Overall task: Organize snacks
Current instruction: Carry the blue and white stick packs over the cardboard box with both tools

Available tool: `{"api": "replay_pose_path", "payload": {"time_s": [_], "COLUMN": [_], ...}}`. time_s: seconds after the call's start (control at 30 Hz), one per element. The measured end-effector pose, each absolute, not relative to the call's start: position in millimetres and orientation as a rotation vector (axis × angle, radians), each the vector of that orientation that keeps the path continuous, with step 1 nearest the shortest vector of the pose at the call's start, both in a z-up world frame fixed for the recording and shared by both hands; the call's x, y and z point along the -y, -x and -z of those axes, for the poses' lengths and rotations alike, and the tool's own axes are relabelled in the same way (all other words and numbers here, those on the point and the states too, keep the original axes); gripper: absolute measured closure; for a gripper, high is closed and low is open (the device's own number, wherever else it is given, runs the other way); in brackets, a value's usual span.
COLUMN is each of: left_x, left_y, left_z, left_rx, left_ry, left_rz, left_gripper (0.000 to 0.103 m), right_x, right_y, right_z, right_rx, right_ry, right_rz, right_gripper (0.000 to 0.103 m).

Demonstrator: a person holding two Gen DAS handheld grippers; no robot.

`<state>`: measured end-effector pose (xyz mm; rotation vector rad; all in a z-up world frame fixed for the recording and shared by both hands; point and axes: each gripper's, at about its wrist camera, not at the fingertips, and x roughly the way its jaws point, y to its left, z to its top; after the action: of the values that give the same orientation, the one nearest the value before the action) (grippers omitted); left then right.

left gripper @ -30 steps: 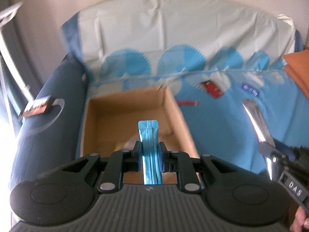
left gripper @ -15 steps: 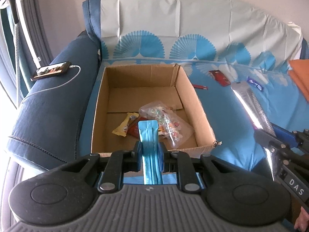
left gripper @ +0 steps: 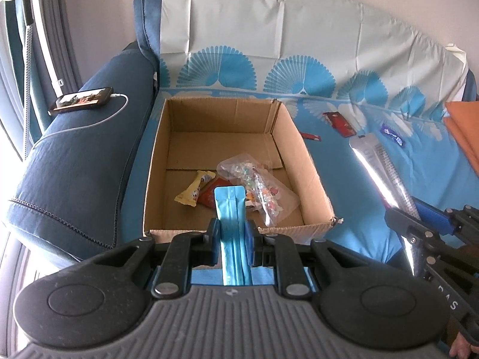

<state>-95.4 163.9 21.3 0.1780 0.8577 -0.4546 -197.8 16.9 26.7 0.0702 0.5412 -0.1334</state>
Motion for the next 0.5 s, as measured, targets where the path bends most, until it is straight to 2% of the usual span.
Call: {"api": "replay_pose_path", "payload": {"time_s": [0.5], "left_x": [-159.3], "left_y": [94.8], "left_z": [-20.5], "left_rx": [-0.864], "left_ry": [-0.191], "left_rz": [0.459], "left_gripper": [0.084], "right_x": [-16.9], "right_y": [195.7], "right_z": [-24.7], "right_rx": [-0.556], "right_ry": [-0.081], "right_rz": [0.136], "right_gripper": [0.076]}}
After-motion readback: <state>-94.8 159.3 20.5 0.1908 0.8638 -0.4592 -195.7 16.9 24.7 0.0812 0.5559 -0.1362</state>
